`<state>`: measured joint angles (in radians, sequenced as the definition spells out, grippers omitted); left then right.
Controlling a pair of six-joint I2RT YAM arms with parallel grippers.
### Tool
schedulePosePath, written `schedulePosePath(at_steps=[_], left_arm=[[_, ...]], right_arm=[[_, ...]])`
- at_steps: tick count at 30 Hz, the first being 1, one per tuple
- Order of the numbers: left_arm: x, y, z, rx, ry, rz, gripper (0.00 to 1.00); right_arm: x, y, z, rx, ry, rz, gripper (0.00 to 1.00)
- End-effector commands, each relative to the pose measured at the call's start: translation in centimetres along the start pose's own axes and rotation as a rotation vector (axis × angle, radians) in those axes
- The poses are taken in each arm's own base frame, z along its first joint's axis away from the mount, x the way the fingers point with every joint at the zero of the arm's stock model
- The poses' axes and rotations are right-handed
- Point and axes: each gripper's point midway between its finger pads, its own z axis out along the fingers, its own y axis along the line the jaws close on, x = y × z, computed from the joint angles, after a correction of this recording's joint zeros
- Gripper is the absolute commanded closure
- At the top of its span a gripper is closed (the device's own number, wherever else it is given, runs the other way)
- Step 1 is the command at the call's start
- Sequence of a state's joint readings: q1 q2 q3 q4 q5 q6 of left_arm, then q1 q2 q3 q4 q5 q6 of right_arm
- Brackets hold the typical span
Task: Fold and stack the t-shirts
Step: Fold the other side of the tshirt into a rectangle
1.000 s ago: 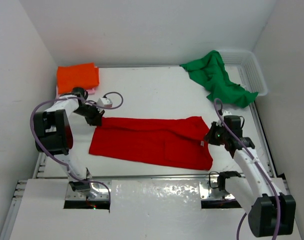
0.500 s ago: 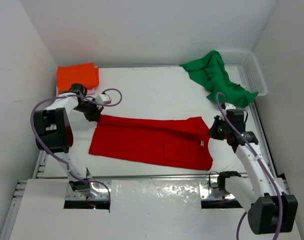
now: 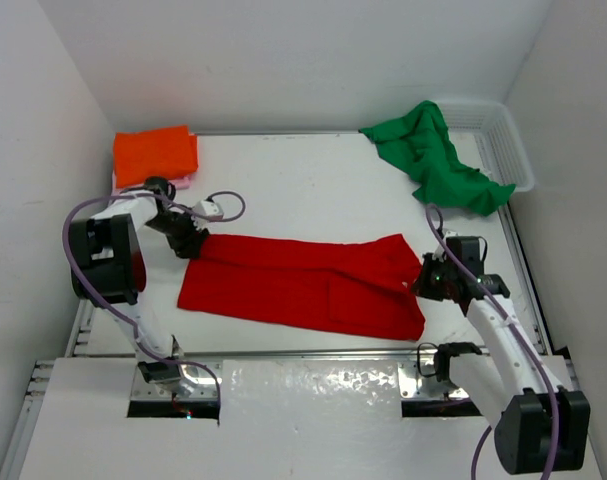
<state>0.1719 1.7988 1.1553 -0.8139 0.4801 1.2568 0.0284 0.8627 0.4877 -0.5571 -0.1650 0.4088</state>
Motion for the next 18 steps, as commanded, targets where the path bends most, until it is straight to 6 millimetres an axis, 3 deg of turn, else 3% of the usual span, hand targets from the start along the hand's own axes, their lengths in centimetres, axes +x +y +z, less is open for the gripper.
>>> schedulePosePath(at_steps=[1, 3, 6, 9, 11, 12, 14, 16, 18], left_arm=[[0.7, -1.3, -0.7, 0.066, 0.021, 0.044, 0.52], [0.8, -2.1, -1.5, 0.098, 0.033, 0.063, 0.44], [0.3, -3.0, -3.0, 0.132, 0.030, 0.095, 0.42], [-0.8, -3.9, -4.6, 0.197, 0.016, 0.114, 0.43], [-1.9, -4.1, -5.1, 0.223, -0.028, 0.105, 0.49], [-3.1, -2.9, -5.0, 0.181, -0.068, 0.048, 0.59], [-3.6, -1.1, -4.1, 0.105, -0.085, -0.042, 0.76], [-3.7, 0.0, -3.0, 0.044, -0.055, -0.066, 0.77], [-4.8, -1.0, -1.7, 0.036, -0.052, -0.047, 0.66]], right_arm=[[1.7, 0.1, 0.5, -0.025, 0.051, 0.030, 1.00], [1.3, 0.2, 0.4, -0.024, 0.033, 0.026, 1.00], [1.0, 0.0, 0.3, -0.014, 0.025, 0.015, 1.00], [1.2, -0.1, 0.2, -0.008, 0.036, 0.006, 1.00], [1.2, -0.1, 0.3, -0.011, 0.036, 0.004, 1.00], [1.2, -0.1, 0.3, -0.011, 0.034, 0.006, 1.00], [1.0, -0.1, 0.4, -0.008, 0.029, 0.003, 1.00], [0.9, 0.0, 0.4, -0.015, 0.027, 0.004, 1.00], [1.1, 0.1, 0.5, -0.024, 0.034, 0.004, 1.00]])
